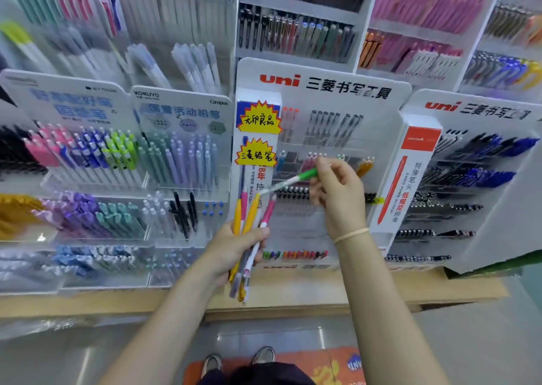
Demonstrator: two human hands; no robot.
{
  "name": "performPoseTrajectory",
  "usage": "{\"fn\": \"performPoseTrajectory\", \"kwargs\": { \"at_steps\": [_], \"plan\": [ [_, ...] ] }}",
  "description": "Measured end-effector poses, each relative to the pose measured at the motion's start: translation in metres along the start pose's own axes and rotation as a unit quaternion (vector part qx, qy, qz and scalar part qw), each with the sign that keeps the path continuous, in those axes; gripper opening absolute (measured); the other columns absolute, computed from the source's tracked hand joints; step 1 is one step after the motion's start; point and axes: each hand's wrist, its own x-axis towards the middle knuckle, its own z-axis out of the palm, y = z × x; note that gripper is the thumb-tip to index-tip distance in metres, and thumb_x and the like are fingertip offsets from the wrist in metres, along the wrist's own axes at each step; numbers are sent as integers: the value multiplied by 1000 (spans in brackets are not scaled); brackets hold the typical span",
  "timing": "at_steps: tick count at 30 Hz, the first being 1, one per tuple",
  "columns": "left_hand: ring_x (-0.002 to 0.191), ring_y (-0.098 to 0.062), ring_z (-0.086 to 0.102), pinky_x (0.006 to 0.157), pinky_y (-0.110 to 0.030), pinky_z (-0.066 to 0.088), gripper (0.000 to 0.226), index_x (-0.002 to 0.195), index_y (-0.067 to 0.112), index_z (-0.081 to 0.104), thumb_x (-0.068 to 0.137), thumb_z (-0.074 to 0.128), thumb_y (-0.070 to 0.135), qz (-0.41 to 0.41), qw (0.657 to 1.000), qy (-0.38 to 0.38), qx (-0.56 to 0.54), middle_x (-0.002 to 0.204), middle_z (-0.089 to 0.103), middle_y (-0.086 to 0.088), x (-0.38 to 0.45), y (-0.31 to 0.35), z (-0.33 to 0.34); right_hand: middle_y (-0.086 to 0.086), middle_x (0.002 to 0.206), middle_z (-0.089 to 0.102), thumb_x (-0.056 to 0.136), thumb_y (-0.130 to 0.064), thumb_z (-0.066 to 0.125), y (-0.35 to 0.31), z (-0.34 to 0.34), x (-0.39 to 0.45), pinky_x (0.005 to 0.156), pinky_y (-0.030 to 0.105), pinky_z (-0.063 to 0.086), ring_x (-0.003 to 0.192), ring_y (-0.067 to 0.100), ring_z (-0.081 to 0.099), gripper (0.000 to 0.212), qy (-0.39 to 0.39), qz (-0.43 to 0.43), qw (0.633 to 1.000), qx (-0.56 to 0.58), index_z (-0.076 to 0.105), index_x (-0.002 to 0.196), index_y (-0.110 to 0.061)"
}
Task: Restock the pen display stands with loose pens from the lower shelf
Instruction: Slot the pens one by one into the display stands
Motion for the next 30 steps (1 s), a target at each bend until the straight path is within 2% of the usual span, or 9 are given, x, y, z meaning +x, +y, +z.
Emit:
{"fn": "performPoseTrajectory", "kwargs": {
  "at_steps": [4,7,9,13,17,22,25,28,30],
  "plan": [
    [38,-12,45,40,-20,39,23,72,7,56,95,63,7,45,990,80,-111,55,52,-3,-5,-2,-15,13,74,69,95,-4,61,19,17,-23,50,24,51,62,21,66,5,-89,78,993,20,58,91,-5],
    [38,-14,43,43,-22,38,22,72,9,59,93,68,10,80,975,130,-163,55,52,-1,-5,6,-23,17,81,71,94,0,60,36,32,-43,58,28,54,71,27,68,7,-185,136,973,-15,57,91,-5],
    [41,-15,43,44,-23,38,19,75,10,65,93,69,14,98,971,135,-173,55,52,0,-5,10,-29,19,84,72,93,1,61,46,41,-51,62,29,54,75,29,69,6,-220,141,965,-37,58,94,-3],
    [42,-18,47,46,-26,43,27,69,9,65,91,72,23,102,972,152,-148,51,53,-5,-5,11,-37,20,82,71,91,0,65,55,51,-52,65,31,52,80,28,70,9,-253,123,957,-76,59,96,-3],
    [41,-19,47,46,-25,42,22,74,9,67,87,76,25,93,971,174,-132,48,51,-8,-4,11,-32,13,83,71,92,-8,67,50,44,-40,71,31,54,78,15,68,8,-285,96,945,-131,64,96,-2],
    [37,-16,46,44,-22,41,35,101,-12,68,90,71,21,87,987,124,-55,43,48,-6,1,11,-7,-1,99,73,101,-22,55,32,22,-6,75,27,53,91,14,66,22,-236,34,964,-119,68,116,-15],
    [38,-15,48,43,-22,42,22,87,0,73,93,66,19,88,992,85,-21,45,50,-5,4,12,18,-2,88,67,101,-28,56,25,0,20,70,30,47,81,12,59,25,-264,20,958,-112,69,120,-20],
    [35,-12,45,38,-18,38,21,86,1,72,96,63,17,83,994,65,-10,45,52,-3,9,16,44,1,74,55,100,-22,57,17,-24,37,59,24,38,65,13,44,24,-284,19,955,-85,70,117,-11],
    [35,-14,43,35,-18,36,23,85,3,74,94,65,21,80,995,64,-3,45,49,-6,15,17,58,1,70,52,99,-18,57,11,-38,45,58,22,37,61,12,41,25,-291,27,954,-69,69,117,-6]
  ]
}}
